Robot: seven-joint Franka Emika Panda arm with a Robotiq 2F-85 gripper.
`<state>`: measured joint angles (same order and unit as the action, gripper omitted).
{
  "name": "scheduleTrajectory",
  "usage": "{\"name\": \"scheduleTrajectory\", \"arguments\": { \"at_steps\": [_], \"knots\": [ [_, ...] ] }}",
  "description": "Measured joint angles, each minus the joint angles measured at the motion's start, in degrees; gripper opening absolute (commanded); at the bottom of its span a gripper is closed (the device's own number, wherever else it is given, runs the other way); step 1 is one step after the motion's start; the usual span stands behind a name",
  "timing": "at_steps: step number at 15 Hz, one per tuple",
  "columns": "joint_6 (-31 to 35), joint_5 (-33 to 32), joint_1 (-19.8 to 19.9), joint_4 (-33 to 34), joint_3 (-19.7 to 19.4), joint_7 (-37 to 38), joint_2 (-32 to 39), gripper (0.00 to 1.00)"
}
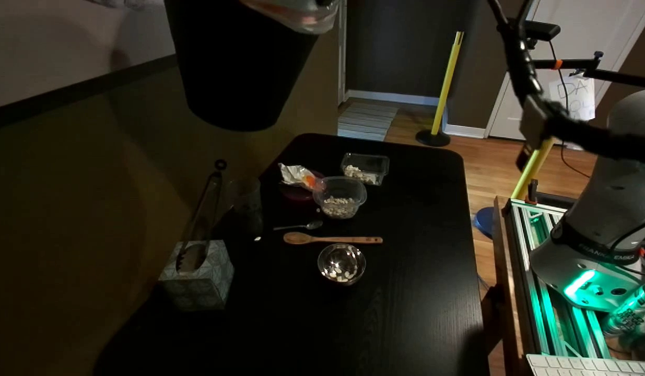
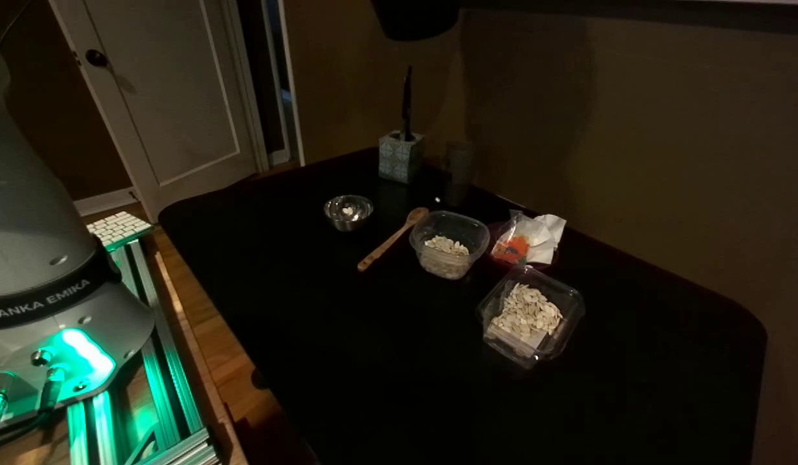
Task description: Pick up the black bin and put it on the top right side of the table
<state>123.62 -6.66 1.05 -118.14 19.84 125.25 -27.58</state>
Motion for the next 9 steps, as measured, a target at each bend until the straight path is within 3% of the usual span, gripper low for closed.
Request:
{"name": "scheduleTrajectory", "arguments": {
  "at_steps": [4,9],
  "knots": [
    [0.36,-6.91,4.02,1.59,-0.12,7.49,0.02,0.04],
    [0.07,-7.40,3.36,1.16,-0.50,7.84,0.75,0.01]
  ]
}}
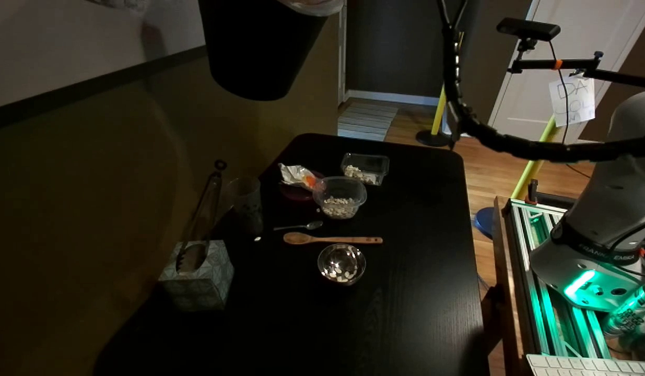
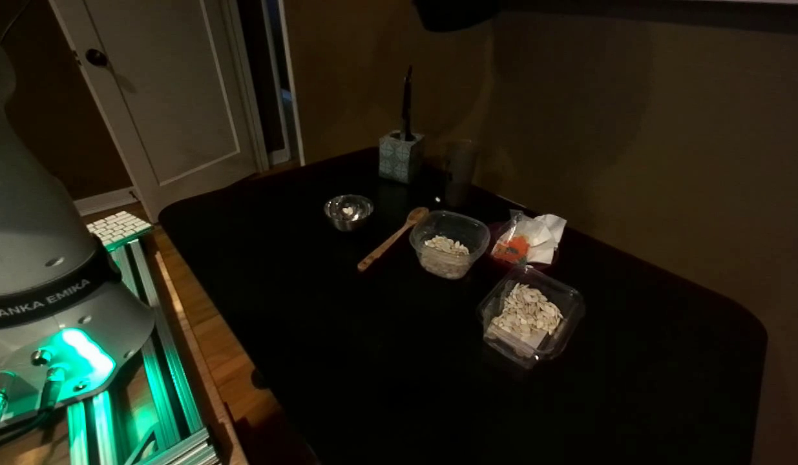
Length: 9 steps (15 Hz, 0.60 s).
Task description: Pick up the black bin and put it on the top right side of the table
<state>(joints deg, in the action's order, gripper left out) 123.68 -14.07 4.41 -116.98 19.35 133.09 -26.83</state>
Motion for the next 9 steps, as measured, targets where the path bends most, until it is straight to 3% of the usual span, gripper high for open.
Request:
{"name": "scheduleTrajectory", "arguments": {
  "at_steps": [5,9],
  "knots": [
    [-3.15,-5.60,3.40,1.82,-0.06,7.61,4.66,0.01],
    [-9.19,-9.10,6.58,8.97,-4.88,11.39,13.87,0.01]
  ]
}}
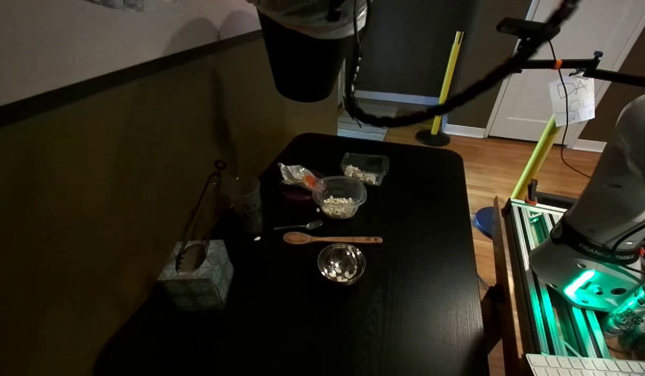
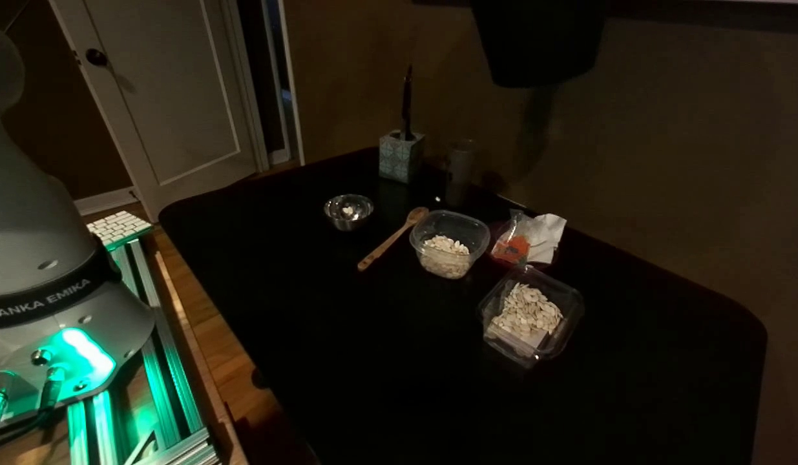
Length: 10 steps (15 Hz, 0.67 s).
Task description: Pick up the black bin and put it on the top right side of the table
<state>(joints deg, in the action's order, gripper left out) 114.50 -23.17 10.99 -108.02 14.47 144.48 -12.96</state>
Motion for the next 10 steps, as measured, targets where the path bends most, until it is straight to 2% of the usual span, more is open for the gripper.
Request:
{"name": "scheduleTrajectory", "arguments": {
  "at_steps": [4,7,8,10],
  "knots": [
    [-9.21,1.70,-0.10,12.05,-7.03,1.08,10.17,0.01],
    [-15.09,5.88,-0.66,21.08,-11.69,2.65,16.81,0.01],
    [-16.96,7.71,-0.82,24.14,-13.17,3.32,18.87,0.04],
    [-17.45,8.19,-1.39,25.39,-14.76,2.94,20.31,0.04]
  ]
}}
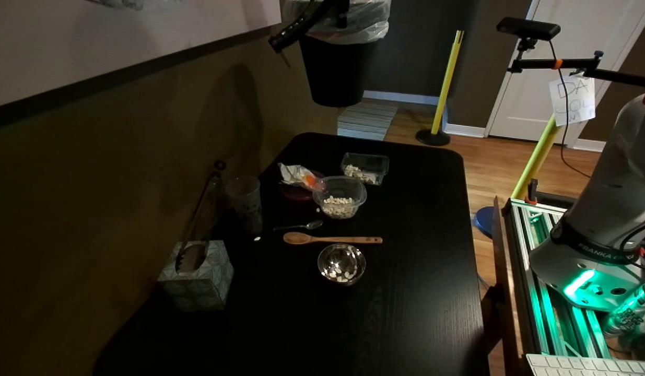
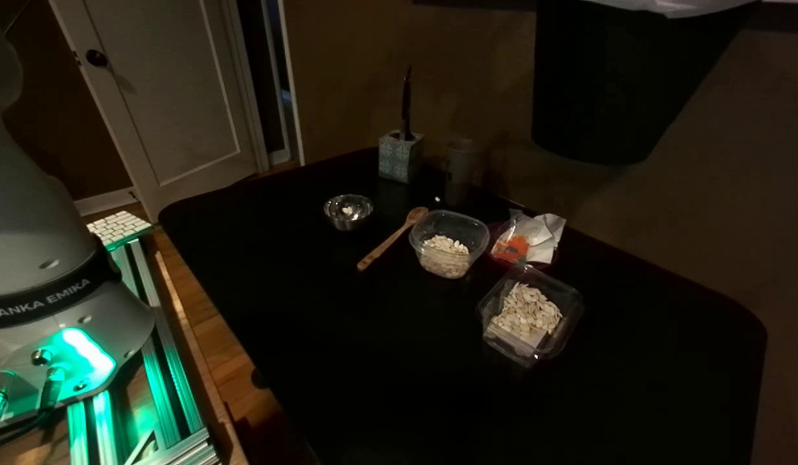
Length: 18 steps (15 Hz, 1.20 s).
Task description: Pick up the black bin and put it on the top right side of the table
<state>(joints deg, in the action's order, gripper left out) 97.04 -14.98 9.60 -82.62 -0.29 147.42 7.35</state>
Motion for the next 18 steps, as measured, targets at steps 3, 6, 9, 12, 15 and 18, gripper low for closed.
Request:
{"name": "scheduleTrajectory", "arguments": {
  "at_steps": [3,6,9,12,15,18],
  "knots": [
    [0.00,0.00,-0.98,-0.41,-0.20,-0.03,-0.08,0.04],
    [0.00,0.00,-1.28,-0.41,-0.23,-0.03,-0.13,0.04],
    [0.00,0.00,-1.28,-0.41,-0.35,-0.03,-0.14,0.01],
    [-0.02,0.75,-1.98,-0.37,-1.38,-0.12,0.55,0.01],
    [-0.57,3.09,-1.67,1.40,-3.80,-3.45,3.31,0.01],
    [-0.90,5.56,0.73,6.78,-7.47,-10.65,8.57,0.01]
  ]
}}
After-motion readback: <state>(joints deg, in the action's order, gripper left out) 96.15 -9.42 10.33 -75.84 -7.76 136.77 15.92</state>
